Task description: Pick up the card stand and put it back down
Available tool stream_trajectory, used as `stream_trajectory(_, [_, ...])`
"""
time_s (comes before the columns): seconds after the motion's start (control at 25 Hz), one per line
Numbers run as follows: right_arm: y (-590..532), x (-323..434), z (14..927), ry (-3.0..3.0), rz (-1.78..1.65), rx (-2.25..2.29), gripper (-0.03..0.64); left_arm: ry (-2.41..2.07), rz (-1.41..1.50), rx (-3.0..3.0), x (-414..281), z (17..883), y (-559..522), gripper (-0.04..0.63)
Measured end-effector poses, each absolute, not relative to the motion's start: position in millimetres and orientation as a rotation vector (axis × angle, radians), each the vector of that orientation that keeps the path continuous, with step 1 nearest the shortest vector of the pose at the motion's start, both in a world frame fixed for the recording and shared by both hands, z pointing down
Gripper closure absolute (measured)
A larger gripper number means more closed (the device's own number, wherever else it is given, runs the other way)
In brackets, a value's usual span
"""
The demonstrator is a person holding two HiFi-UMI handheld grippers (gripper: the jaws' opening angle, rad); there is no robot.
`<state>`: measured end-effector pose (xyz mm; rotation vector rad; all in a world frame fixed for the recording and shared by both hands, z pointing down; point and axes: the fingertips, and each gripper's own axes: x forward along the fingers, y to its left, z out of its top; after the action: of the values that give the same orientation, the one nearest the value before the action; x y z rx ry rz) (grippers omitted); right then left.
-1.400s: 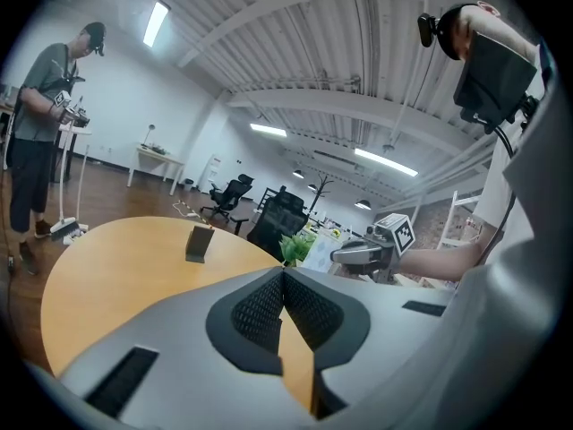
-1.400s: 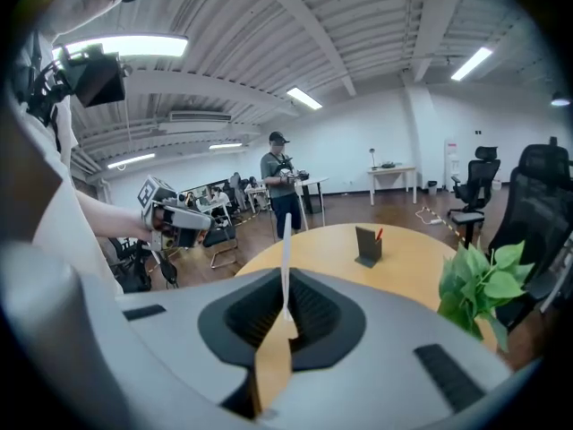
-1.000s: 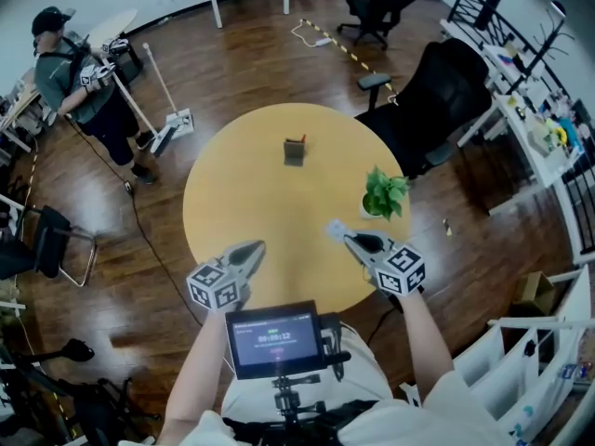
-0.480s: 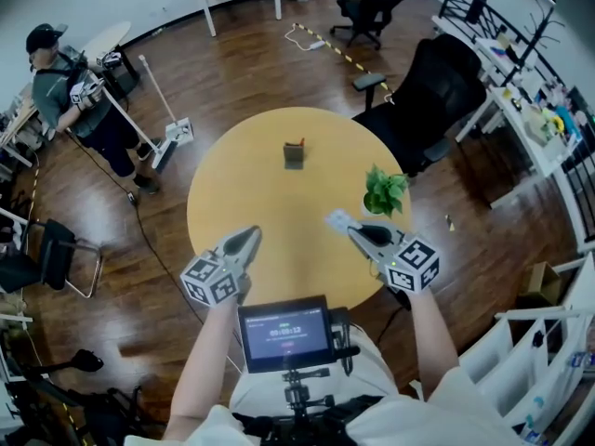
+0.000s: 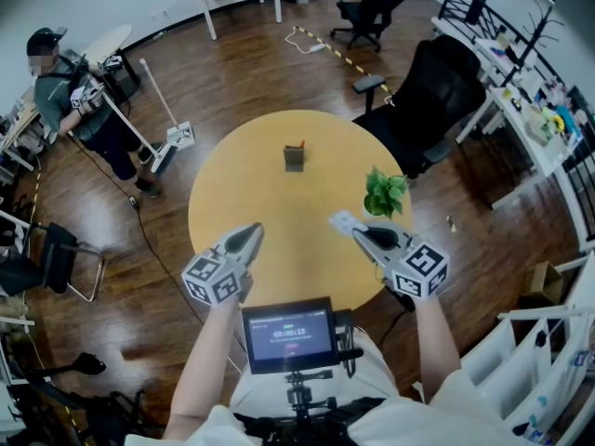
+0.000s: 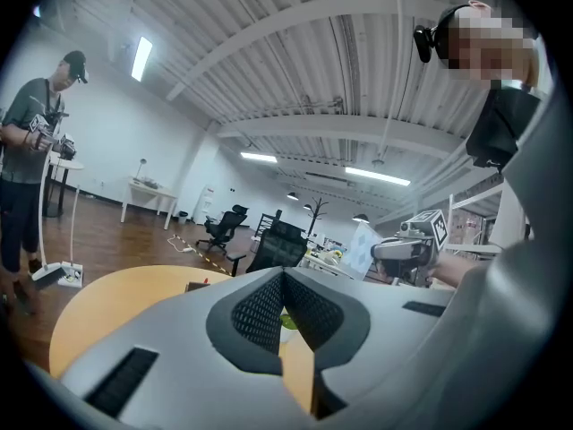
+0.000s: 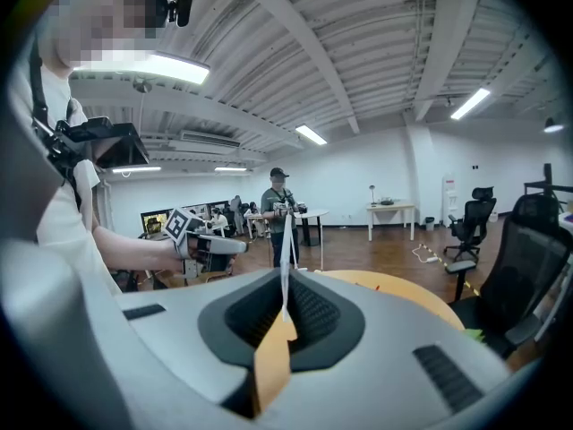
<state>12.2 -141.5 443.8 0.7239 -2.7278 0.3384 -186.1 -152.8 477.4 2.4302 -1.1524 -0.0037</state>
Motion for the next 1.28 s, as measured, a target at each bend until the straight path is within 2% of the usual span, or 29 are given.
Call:
stream_trajectory(0.6, [-133,27,426,-2.758,0.308,0.757,0.586,-1.103,0.000,2.483,-167,464,-147,0.595])
stream_trajectory(1.28, [-126,35,435,-2.749,0.285,0.779,0.586,-1.054,0.071,2.452,-157,487,-140,0.595])
